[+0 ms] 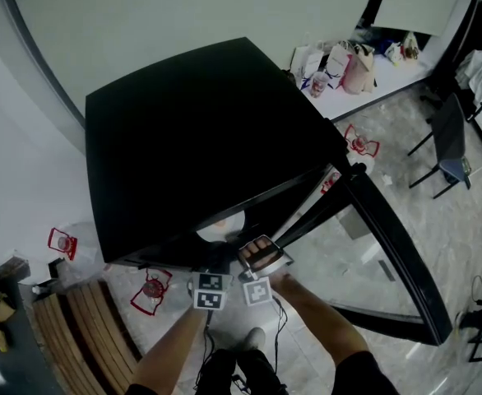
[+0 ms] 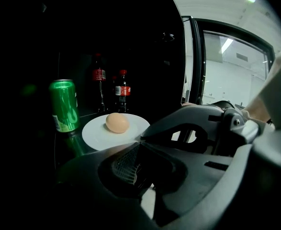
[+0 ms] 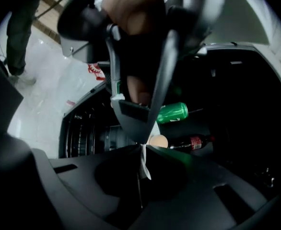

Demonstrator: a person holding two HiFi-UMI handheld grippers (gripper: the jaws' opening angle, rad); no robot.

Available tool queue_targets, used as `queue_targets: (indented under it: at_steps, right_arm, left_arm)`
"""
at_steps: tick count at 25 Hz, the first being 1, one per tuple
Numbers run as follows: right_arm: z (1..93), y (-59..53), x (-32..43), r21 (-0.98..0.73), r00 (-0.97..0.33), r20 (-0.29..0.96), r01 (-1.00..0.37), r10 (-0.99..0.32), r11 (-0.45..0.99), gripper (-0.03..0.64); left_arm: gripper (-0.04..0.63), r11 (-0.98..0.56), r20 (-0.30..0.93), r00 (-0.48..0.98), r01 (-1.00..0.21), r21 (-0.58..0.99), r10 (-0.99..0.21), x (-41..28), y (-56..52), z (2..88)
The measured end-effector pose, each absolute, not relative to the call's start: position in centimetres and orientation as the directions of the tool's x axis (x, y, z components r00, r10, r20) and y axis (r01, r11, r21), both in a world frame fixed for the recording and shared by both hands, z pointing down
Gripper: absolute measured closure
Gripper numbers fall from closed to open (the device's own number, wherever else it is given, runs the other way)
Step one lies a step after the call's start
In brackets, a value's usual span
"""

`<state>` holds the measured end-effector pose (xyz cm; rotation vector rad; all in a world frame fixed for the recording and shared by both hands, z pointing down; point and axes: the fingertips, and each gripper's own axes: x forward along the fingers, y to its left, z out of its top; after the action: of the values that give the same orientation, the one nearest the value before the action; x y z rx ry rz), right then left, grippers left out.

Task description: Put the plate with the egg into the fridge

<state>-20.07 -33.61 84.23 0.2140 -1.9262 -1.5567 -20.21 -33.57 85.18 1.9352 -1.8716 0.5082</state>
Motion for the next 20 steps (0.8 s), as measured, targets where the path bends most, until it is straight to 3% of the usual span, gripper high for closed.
queue_targets:
  at_steps: [5, 10, 15, 20]
  right_arm:
    - [84.3, -33.8, -18.5, 0.906, -0.761, 0.397, 0.235, -0.513, 0.351, 0.6]
    - [79.9, -33.0, -16.6, 0.783, -0.751, 0.357, -0.083, -0.555, 0.617, 0.6]
    - [70.1, -30.7, -13.6, 0.396, -0.766, 0.298, -0.443, -0.569, 0.804, 0.6]
    - [58.7, -26.1, -9.7, 0.047, -0.778, 0.166, -0.608, -0.606, 0.793, 0.6]
  left_arm:
    - [0.586, 0.026, 0.526, 0.001, -0.999, 0.043, -0.851, -21.3, -33.7, 85.1]
    - [0.586, 0.016, 0.456, 0.009, -0.999, 0.051, -0.89, -21.0, -31.9, 81.3]
    - [0.585, -0.058, 0.313, 0.062, -0.998, 0.024, -0.948, -18.1, -29.1, 71.1]
    - [0.585, -0.111, 0.192, 0.104, -0.994, -0.024, -0.976, -14.8, -24.4, 59.5]
